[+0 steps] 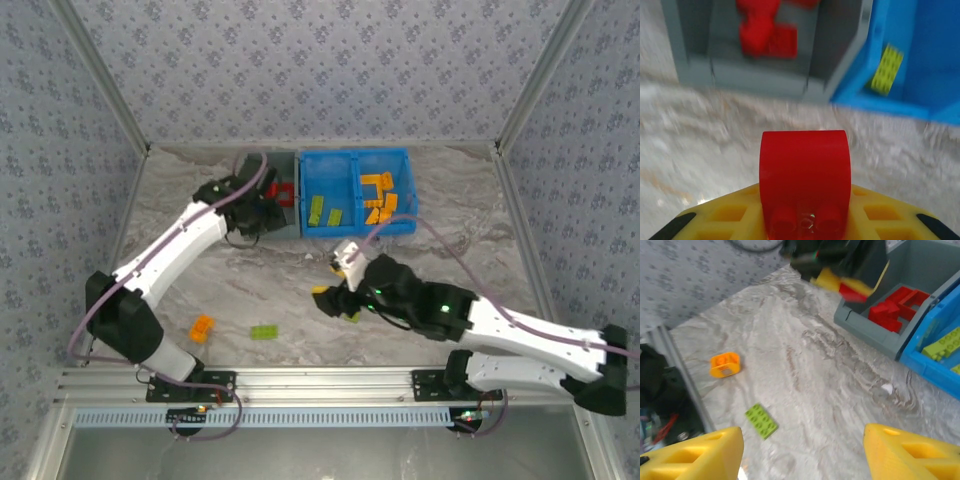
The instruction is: Sort the legos into containers by color
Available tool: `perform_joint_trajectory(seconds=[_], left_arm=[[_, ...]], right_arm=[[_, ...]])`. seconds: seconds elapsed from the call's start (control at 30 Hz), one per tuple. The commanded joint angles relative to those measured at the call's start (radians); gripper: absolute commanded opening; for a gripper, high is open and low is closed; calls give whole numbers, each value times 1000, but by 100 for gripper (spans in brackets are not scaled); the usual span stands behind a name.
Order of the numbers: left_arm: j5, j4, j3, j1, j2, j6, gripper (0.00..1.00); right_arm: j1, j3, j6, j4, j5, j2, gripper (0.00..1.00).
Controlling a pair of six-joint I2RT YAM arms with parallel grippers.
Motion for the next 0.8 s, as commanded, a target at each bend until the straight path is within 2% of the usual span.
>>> perform_joint_trajectory(seconds=[0.0,0.2,0.33,0.57,0.77], left_arm=[[-15,-6,107,62,140,156,35],[-3,-44,330,129,382,196,35],[44,-29,381,133,465,190,36],[98,7,398,133,556,159,37],[120,18,408,131,607,152,41]], right_arm=[[-7,37,-65,207,131,81,67],[-23,76,-6,272,239,231,67],[-22,87,28,283,245,278,68],[-20,67,63,257,247,256,68],[-23,36,86,238,264,206,68]])
